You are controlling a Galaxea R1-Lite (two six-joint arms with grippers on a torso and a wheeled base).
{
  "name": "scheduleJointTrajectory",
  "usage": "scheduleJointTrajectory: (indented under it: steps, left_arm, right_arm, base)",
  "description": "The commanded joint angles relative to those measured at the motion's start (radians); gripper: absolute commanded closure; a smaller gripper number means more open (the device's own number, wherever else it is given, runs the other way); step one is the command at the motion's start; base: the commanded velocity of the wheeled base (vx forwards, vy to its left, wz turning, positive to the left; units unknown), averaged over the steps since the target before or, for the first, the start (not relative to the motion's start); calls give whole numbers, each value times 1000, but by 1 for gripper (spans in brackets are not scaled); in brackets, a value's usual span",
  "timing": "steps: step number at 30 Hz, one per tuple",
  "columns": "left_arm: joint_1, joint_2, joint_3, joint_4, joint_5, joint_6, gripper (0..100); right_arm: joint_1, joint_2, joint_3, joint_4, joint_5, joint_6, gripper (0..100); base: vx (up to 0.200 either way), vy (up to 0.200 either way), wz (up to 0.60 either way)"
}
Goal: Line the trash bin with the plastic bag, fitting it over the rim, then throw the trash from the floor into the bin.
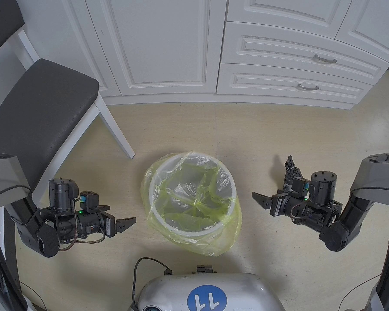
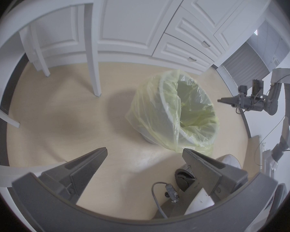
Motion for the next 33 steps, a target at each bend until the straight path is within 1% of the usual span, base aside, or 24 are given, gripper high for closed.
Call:
scheduleJointTrajectory:
  steps: [1, 3, 4, 5, 6, 10, 12, 15, 18, 19, 20, 21, 23, 25, 26, 28, 30, 31, 32, 33]
  left_arm:
    - [13, 7, 142, -172, 40, -2, 0]
    - [23, 7, 194, -282, 43, -3, 0]
    - [25, 7, 197, -288, 43, -3, 0]
    - [31, 8, 226, -348, 43, -5, 0]
    - [37, 10, 237, -365, 44, -5, 0]
    - [63, 8, 268, -387, 56, -7, 0]
    - [69, 11, 275, -387, 61, -7, 0]
    - [68, 31, 269, -388, 64, -5, 0]
    - [62, 42, 260, -391, 73, -5, 0]
    - [59, 44, 255, -407, 110, -3, 0]
    - [59, 44, 255, -407, 110, -3, 0]
    - [46, 41, 246, -440, 175, -3, 0]
    - [42, 30, 234, -448, 208, -2, 0]
    - [42, 28, 234, -446, 211, -2, 0]
    - [39, 18, 242, -450, 225, -3, 0]
    - [30, 10, 251, -451, 237, -5, 0]
    - [22, 10, 252, -454, 256, -7, 0]
    - [17, 11, 251, -460, 273, -7, 0]
    - [17, 11, 251, -460, 273, -7, 0]
    - [11, 13, 252, -474, 287, -10, 0]
  right_arm:
    - [-48, 156, -54, 14, 87, 56, 0]
    - [-39, 188, -46, 9, 132, 77, 0]
    - [-37, 189, -46, 9, 136, 79, 0]
    - [-26, 208, -46, 2, 179, 83, 0]
    - [-20, 211, -46, 2, 193, 85, 0]
    - [-3, 212, -46, -6, 210, 111, 0]
    - [3, 215, -37, -46, 219, 149, 0]
    - [1, 241, -16, -90, 279, 143, 0]
    - [-2, 274, -40, -95, 287, 141, 0]
    - [-6, 301, -83, -89, 287, 143, 0]
    - [-6, 301, -83, -89, 287, 143, 0]
    - [-14, 337, -125, -87, 287, 143, 0]
    - [-25, 372, -168, -87, 287, 137, 0]
    - [-26, 381, -183, -87, 287, 135, 0]
    - [-34, 429, -260, -78, 288, 132, 0]
    - [-36, 452, -310, -50, 287, 129, 0]
    - [-39, 456, -359, 0, 288, 131, 0]
    - [-43, 456, -398, 48, 290, 131, 0]
    - [-43, 456, -398, 48, 290, 131, 0]
    - [-49, 458, -454, 117, 293, 134, 0]
  base:
    - [0, 0, 0]
    - [0, 0, 0]
    - [0, 0, 0]
    - [0, 0, 0]
    - [0, 0, 0]
    - [0, 0, 0]
    - [0, 0, 0]
    - [0, 0, 0]
    - [0, 0, 0]
    - [0, 0, 0]
    - [0, 0, 0]
    - [0, 0, 0]
    - [0, 0, 0]
    - [0, 0, 0]
    - [0, 0, 0]
    - [0, 0, 0]
    - [0, 0, 0]
    - [0, 0, 0]
    - [0, 0, 0]
    - [0, 0, 0]
